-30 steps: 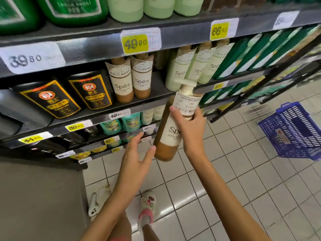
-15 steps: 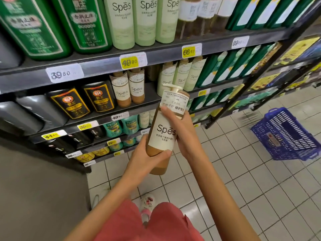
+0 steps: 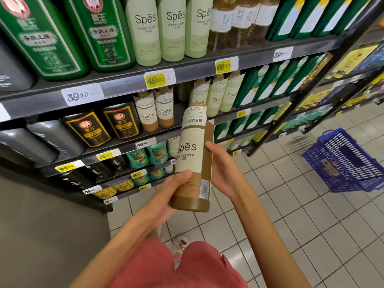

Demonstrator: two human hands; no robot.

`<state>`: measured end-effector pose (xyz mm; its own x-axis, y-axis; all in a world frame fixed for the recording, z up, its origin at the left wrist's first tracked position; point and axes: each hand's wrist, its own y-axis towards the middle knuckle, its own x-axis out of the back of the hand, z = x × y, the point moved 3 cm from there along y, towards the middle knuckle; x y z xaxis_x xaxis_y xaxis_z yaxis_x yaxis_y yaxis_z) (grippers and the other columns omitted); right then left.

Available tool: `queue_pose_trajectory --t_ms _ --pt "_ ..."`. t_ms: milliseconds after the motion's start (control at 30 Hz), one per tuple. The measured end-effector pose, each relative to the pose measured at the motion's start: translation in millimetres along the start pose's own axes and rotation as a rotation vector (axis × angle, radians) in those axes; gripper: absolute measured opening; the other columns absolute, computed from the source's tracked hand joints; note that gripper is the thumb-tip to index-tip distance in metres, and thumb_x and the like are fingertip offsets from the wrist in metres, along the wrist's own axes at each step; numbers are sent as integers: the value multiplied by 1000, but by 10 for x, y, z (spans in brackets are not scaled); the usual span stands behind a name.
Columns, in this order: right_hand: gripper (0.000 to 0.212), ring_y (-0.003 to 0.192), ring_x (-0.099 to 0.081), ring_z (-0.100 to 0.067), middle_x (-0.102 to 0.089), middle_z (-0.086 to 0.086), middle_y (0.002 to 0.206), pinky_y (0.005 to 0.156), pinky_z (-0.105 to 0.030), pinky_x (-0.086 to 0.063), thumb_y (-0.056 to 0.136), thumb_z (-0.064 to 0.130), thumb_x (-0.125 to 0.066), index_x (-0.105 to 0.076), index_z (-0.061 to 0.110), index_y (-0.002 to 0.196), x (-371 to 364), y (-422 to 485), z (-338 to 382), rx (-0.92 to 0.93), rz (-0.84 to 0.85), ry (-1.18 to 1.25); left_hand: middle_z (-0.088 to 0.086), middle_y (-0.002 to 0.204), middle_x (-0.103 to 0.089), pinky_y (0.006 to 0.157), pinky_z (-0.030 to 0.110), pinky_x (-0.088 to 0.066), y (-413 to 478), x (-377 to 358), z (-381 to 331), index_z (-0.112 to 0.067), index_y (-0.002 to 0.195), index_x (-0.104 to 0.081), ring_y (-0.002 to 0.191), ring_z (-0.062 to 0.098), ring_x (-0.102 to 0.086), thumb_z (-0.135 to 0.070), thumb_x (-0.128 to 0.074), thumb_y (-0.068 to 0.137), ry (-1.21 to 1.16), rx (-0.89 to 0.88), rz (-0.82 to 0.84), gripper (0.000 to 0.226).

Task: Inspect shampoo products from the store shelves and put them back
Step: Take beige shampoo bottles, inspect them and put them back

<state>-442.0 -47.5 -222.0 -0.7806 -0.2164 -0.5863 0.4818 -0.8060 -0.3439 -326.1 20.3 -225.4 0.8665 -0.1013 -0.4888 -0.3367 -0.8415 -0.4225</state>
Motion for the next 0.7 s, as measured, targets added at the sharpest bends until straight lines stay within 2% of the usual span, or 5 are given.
queue_pose_trajectory --t_ms 167,267,400,533,700 --pt "42 98 -67 -22 -68 -14 111 87 -34 -56 81 30 -63 -59 8 116 -10 26 -100 52 -113 -75 1 112 -69 85 25 -52 4 153 82 -23 117 -58 105 14 -64 -58 -68 64 128 -30 -78 64" --pt "58 93 -67 -19 -62 -10 107 76 -28 -58 77 24 -76 -38 7 118 13 68 -140 75 -414 -295 -18 100 -66 68 2 -44 61 185 123 -34 108 -50 90 -13 -60 -55 -70 70 567 -93 -212 48" --pt "68 98 -63 -20 -56 -8 106 85 -37 -55 68 28 -84 -30 15 108 39 109 -197 66 -634 -517 -22 94 -60 59 0 -41 176 164 259 -28 116 -45 79 -16 -57 -34 -75 73 629 -96 -361 53" --pt "56 95 -67 -17 -68 -10 108 77 -27 -56 77 40 -70 -52 6 117 130 20 -190 -70 -339 -254 -12 104 -70 73 15 -51 141 167 235 -25 122 -52 96 6 -66 -37 -68 73 337 -22 -180 52" --pt "52 110 -59 -30 -61 -17 120 100 -46 -45 89 35 -49 -49 5 131 174 -76 -199 -109 -64 147 2 104 -72 70 25 -56 16 46 151 -19 114 -56 95 16 -68 -48 -79 59 -54 69 78 66"
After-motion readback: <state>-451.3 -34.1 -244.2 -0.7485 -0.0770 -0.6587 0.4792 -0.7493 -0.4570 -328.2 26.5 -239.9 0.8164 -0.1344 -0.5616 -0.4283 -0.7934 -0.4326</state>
